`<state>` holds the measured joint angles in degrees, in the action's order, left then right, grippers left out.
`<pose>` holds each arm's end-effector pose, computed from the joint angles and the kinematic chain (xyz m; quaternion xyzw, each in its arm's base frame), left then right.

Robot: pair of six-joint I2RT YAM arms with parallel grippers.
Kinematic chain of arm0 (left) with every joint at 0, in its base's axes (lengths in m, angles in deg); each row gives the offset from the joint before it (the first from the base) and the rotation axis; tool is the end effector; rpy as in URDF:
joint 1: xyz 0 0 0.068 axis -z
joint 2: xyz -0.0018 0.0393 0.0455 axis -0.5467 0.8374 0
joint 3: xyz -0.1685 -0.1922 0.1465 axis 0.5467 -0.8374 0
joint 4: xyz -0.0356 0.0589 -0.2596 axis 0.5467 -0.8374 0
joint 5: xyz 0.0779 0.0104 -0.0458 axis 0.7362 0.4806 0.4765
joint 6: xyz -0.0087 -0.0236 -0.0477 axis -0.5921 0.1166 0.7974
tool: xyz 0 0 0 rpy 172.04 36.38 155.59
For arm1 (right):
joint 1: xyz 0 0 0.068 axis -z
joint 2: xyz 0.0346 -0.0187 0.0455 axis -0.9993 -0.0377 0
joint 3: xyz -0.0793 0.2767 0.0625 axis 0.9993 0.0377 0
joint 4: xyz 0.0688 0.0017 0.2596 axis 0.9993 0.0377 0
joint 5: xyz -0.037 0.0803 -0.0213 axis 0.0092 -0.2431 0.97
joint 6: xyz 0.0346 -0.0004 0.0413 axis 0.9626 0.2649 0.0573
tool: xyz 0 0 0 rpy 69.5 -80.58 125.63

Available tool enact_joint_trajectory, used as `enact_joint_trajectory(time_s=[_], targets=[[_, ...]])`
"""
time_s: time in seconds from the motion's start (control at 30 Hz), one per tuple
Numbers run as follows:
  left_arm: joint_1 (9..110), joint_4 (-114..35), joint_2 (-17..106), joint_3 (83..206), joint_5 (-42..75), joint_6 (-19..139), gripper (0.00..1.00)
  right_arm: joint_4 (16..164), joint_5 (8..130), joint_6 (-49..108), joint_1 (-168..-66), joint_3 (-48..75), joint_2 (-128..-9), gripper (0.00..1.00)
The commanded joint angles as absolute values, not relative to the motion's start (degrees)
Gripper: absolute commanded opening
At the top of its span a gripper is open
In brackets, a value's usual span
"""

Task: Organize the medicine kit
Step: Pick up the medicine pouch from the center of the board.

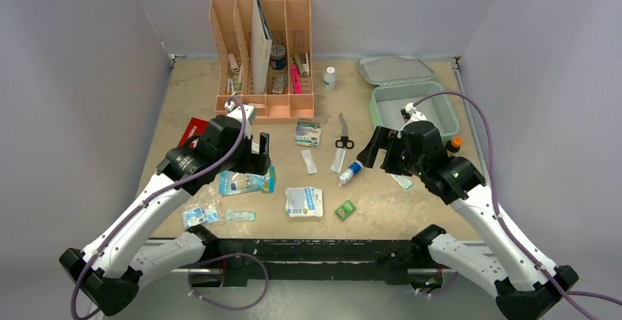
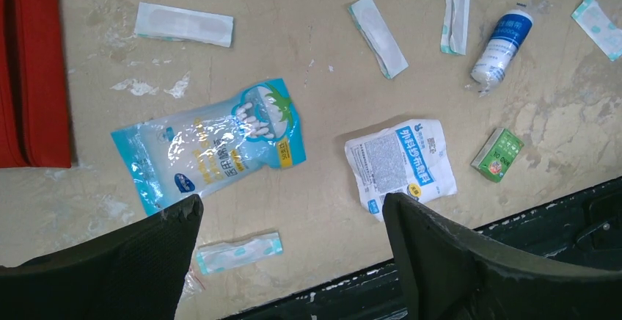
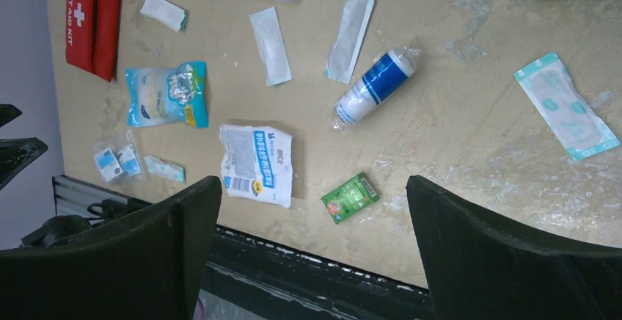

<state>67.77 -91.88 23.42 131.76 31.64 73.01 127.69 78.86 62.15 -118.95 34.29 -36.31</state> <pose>0.1466 -0.0962 0.3523 0.0592 0.9209 -0.1410 0.3584 0.1459 0.0862 0.3561 0.0754 0.8728 0.2634 0.4039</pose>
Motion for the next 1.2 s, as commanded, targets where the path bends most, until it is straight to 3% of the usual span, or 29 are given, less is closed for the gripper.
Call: enact_joint_trajectory(time_s=[0.0, 0.3, 0.5, 0.63, 0.73, 0.93, 1.17], targets=[[67.8, -90.2, 24.2, 133.7, 32.1, 73.7, 0.92, 127.1, 80.0, 61.5, -119.1, 34.1, -35.6, 0.99], [67.7, -94.4, 29.7, 137.6, 38.5, 73.6, 0.91, 127.1, 77.8, 61.1, -119.0, 34.6, -34.2, 0.99], [67.2, -97.9, 35.7, 141.7, 57.1, 70.2, 0.9, 126.9, 76.5, 60.1, -119.1, 35.2, -32.9, 0.99], [61.4, -94.0, 39.4, 141.2, 66.0, 65.4, 0.9, 126.5, 73.0, 60.0, -119.1, 35.1, -32.5, 0.99], [54.2, -88.8, 41.4, 139.5, 63.8, 61.2, 0.89, 126.7, 71.2, 59.3, -119.1, 34.8, -32.5, 0.98], [50.5, -78.2, 49.7, 135.1, 68.1, 52.4, 0.89, 126.0, 68.0, 59.7, -119.0, 36.3, -31.4, 0.98], [42.5, -72.1, 56.8, 136.2, 60.9, 48.9, 0.82, 126.4, 64.5, 60.2, -119.1, 36.3, -31.7, 0.98]])
